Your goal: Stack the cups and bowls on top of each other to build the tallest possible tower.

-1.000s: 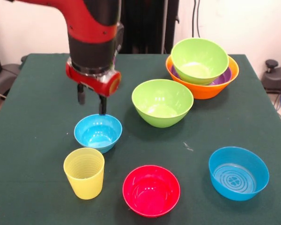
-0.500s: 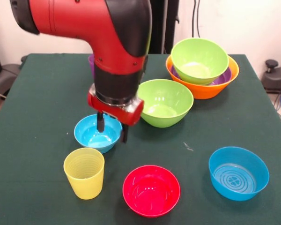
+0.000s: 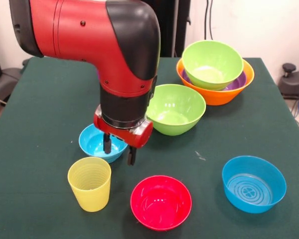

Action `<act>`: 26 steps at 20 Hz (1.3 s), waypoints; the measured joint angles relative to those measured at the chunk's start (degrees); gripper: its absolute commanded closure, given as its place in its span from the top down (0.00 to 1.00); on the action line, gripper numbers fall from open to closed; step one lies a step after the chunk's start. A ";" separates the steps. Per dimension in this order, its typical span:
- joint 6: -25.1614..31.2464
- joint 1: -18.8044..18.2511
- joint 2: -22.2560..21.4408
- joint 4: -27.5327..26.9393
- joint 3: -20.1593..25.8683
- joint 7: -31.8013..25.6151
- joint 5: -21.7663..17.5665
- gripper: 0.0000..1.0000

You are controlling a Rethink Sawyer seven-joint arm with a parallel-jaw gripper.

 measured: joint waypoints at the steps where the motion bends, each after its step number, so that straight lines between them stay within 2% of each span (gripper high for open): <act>1: 0.00 -0.08 0.07 0.00 0.00 0.00 0.01 1.00; 11: 0.00 -1.38 -0.58 0.62 -0.17 0.00 -0.01 1.00; 19: 0.01 -0.66 -3.80 2.79 -0.97 0.00 0.06 1.00; 26: 0.00 0.14 -4.20 2.86 -1.88 0.00 0.09 1.00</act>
